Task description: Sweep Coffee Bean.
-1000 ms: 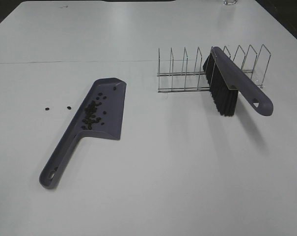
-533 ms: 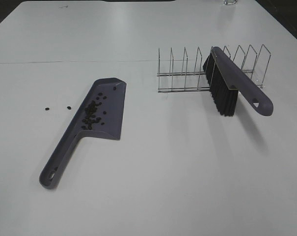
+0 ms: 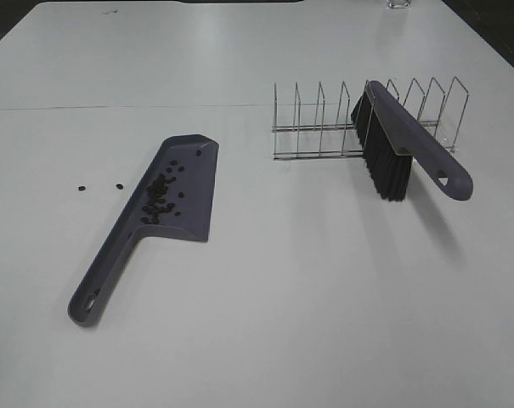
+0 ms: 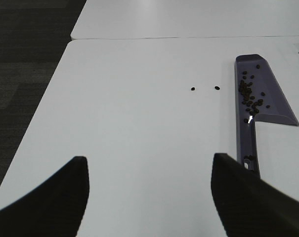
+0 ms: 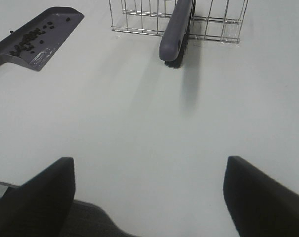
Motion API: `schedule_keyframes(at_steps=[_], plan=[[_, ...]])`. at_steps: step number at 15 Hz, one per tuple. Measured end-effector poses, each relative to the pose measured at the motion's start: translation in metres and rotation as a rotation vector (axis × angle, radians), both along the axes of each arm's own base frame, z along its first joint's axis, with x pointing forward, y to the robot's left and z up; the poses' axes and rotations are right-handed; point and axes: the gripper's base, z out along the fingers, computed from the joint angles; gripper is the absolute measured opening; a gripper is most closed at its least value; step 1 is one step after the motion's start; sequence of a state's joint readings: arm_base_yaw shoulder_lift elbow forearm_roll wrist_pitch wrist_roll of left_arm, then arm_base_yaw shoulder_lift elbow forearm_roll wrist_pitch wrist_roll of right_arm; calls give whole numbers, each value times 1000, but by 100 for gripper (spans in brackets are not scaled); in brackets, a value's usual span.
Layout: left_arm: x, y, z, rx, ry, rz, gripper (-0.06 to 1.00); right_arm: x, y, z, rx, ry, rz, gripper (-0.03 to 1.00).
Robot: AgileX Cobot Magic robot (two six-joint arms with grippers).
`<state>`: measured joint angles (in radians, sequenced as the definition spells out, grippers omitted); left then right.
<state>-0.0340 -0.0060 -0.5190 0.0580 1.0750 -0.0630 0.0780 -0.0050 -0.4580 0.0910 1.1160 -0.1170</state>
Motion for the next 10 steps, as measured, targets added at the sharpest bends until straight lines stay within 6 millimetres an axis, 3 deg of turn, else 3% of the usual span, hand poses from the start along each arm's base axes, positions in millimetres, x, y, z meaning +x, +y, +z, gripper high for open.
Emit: schedule_keyframes(at_steps=[10], plan=[[0, 0, 0, 0, 0, 0, 64, 0, 0, 0, 0, 0, 0, 73]])
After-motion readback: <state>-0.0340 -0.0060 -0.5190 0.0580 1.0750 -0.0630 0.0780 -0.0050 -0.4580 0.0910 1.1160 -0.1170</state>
